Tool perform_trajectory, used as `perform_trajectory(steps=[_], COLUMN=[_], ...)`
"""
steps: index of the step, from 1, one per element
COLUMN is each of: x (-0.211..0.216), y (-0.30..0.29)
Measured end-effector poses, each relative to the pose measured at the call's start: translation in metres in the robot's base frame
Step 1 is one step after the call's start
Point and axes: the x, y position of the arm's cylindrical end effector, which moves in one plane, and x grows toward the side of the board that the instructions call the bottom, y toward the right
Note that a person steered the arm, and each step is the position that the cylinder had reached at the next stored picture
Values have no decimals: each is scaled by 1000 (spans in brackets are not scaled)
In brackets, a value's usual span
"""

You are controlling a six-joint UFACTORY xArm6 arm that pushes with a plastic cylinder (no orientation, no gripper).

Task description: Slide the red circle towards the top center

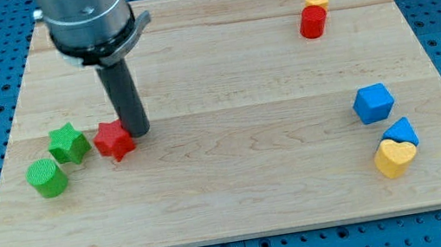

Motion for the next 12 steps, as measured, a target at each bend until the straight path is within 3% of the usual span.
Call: perform_trajectory(steps=[2, 3, 5, 7, 9, 10, 12], x=[18, 9, -34, -59, -125, -153, -159], y=[-47, -30, 129, 227, 364, 343, 163])
